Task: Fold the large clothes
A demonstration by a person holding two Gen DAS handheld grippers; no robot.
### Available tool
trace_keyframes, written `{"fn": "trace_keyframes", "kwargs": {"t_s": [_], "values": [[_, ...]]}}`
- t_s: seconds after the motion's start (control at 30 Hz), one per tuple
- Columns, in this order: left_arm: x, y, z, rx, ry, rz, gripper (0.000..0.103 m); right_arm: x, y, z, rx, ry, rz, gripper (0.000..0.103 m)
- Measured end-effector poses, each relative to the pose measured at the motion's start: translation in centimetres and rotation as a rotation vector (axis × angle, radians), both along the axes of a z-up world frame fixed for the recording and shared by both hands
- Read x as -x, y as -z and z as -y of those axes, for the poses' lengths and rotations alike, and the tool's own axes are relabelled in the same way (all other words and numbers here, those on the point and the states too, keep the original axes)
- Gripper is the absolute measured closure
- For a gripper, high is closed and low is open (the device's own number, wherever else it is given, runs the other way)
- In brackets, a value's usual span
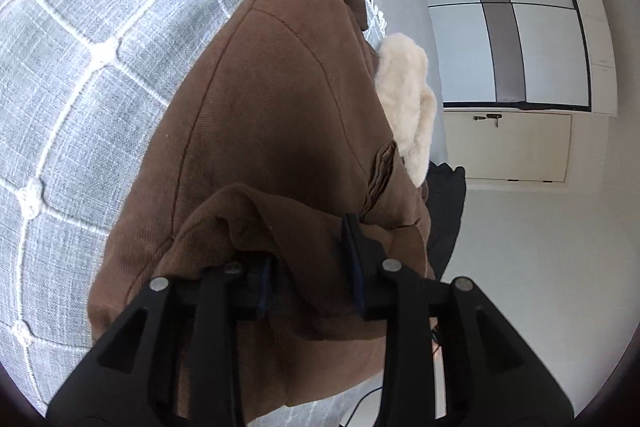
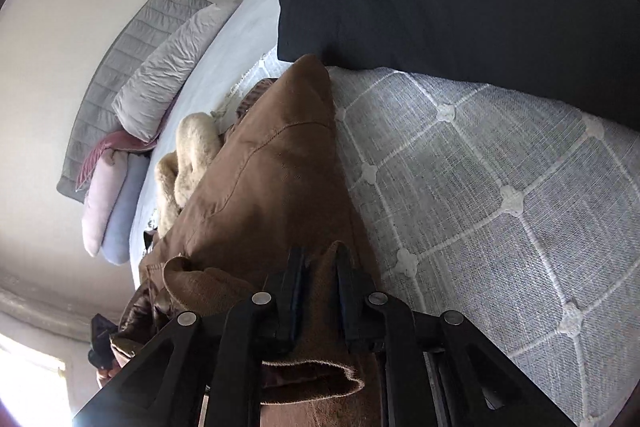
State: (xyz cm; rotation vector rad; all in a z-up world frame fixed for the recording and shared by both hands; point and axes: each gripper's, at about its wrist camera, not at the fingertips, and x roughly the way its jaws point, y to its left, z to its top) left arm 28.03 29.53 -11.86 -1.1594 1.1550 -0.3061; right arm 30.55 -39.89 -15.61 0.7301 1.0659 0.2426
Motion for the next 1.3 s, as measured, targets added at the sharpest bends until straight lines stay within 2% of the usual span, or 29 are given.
{"fn": "trace_keyframes", "kwargs": {"t_s": [0.07,0.13,0.17,0.2,0.27,0.3,0.37,0.5,0.57,0.7,0.77,0.87,0.93,1.1,1.17,1.2,1.23,1.27,1.3], "values": [[0.4,-0.8,-0.2,0.022,0.018,0.017,0.058,0.2,-0.4,0.5,-0.034,-0.004,-0.003,0.084],[1.3,-2.2,-0.5,-0.002,0.030,0.039,0.043,0.7,-1.3,0.9,-0.042,-0.010,0.009,0.080],[1.8,-3.0,-0.6,-0.021,0.032,0.055,0.039,1.1,-2.1,1.1,-0.022,-0.004,0.027,0.071],[2.2,-3.9,-0.8,-0.039,0.035,0.073,0.034,1.7,-3.1,1.4,0.007,0.011,0.052,0.057],[3.4,-5.6,-1.1,-0.097,0.042,0.111,0.029,2.8,-4.6,2.0,0.028,0.021,0.102,0.048],[3.9,-6.4,-1.4,-0.137,0.048,0.135,0.028,3.2,-5.2,2.2,0.034,0.019,0.119,0.048],[4.6,-7.8,-1.3,-0.273,0.070,0.181,0.026,4.1,-6.2,2.7,0.076,0.007,0.140,0.047],[5.2,-8.3,0.6,-0.637,0.175,0.202,0.026,5.2,-6.6,2.6,0.184,-0.024,0.148,0.045],[5.1,-7.4,1.3,-0.711,0.243,0.197,0.026,5.7,-6.0,1.9,0.218,-0.063,0.133,0.043],[5.6,-5.0,2.3,-0.657,0.347,0.204,0.027,6.5,-4.2,0.0,0.249,-0.154,0.113,0.043],[6.3,-4.4,3.2,-0.639,0.376,0.202,0.033,6.7,-3.1,-0.7,0.240,-0.174,0.093,0.043],[8.3,-4.3,3.9,-0.683,0.370,0.227,0.041,7.2,-1.9,-1.3,0.203,-0.180,0.055,0.043],[10.3,-4.6,3.6,-0.671,0.360,0.263,0.042,8.6,-1.9,-1.1,0.168,-0.203,0.074,0.043],[13.9,-4.1,2.5,-0.686,0.348,0.301,0.042,12.2,-1.5,-1.1,0.188,-0.276,0.105,0.043],[14.3,-3.5,2.9,-0.701,0.335,0.296,0.046,12.8,-1.0,-1.5,0.206,-0.278,0.116,0.043],[14.4,-3.3,3.0,-0.712,0.316,0.283,0.060,12.9,-0.8,-1.7,0.218,-0.267,0.122,0.042],[14.3,-3.1,3.1,-0.724,0.284,0.265,0.087,12.7,-0.6,-2.0,0.223,-0.255,0.122,0.042],[14.3,-3.1,3.2,-0.697,0.254,0.256,0.090,12.4,-0.4,-2.5,0.226,-0.239,0.127,0.052],[14.4,-3.3,3.4,-0.699,0.208,0.250,0.092,12.3,-0.5,-2.9,0.227,-0.235,0.136,0.075]]}}
